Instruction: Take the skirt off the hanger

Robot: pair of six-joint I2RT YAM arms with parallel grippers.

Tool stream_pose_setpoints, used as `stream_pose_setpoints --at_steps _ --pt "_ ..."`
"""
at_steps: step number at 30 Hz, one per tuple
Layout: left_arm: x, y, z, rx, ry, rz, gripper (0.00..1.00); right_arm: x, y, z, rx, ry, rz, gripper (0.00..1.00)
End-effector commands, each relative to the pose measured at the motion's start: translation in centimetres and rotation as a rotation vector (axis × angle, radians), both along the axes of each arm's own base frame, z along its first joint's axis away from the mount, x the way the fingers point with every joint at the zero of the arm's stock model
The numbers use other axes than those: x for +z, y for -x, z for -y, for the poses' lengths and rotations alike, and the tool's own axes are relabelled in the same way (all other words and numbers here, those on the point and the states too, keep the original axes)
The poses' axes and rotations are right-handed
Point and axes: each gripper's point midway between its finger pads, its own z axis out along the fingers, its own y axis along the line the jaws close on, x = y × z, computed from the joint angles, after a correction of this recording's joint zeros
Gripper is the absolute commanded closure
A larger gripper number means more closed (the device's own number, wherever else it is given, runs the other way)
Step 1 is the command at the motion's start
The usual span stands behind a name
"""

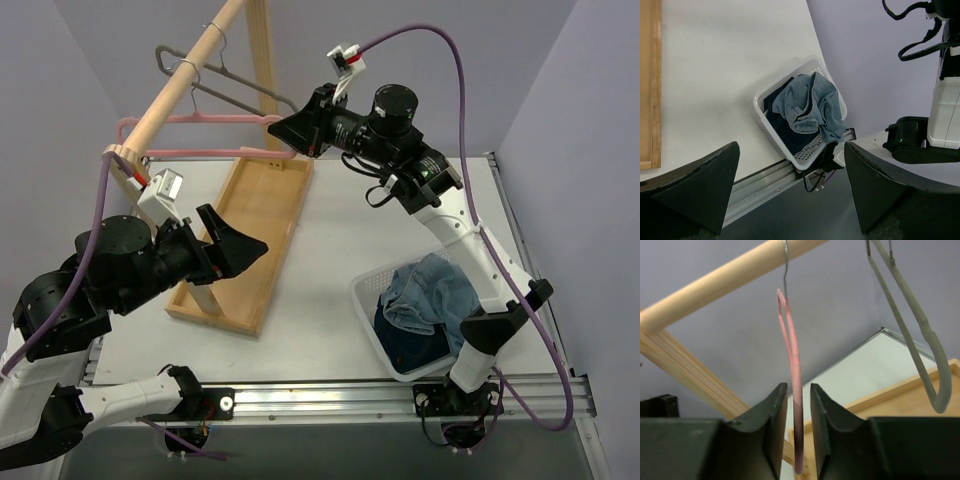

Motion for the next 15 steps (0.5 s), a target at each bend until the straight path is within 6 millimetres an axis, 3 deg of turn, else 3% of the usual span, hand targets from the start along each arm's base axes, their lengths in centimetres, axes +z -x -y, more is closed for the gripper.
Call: stream_pose_setpoints --at_steps 1,3,5,6,9,12,15 --pt "1.9 -0.2 1.4 -0.062 0.015 0.063 0.06 2.2 0.7 1.5 -0.066 -0.030 0.040 0.74" --pt "1.7 -0.4 1.8 -0.072 -0.003 0.067 0.06 1.2 0.1 2.2 -0.119 0.008 0.016 0.47" --pt "1.5 -0.6 2.2 -0.083 -0.018 0.072 0.06 -0.2 -0.4 2.7 -0.159 0.053 -0.018 0.34" --pt "1.4 -0.7 2.3 -0.087 -0.021 0.073 0.06 -0.6 -0.9 3.2 -0.202 0.070 -0.027 0.23" --pt "1.1 -0.9 2.8 -0.104 -0.040 0.076 0.06 -2.6 -1.6 4.4 -0.273 0.136 -0.082 0.06" --pt "0.7 -0.8 2.8 -0.113 -0.067 0.073 0.06 -4.6 -2.1 6.5 -0.378 0.213 -0.132 0.00" --pt "0.6 -0.9 1.7 -0.076 -0.075 0.072 0.06 -5.2 -1.6 7.9 -0.415 0.249 -0.141 0.00"
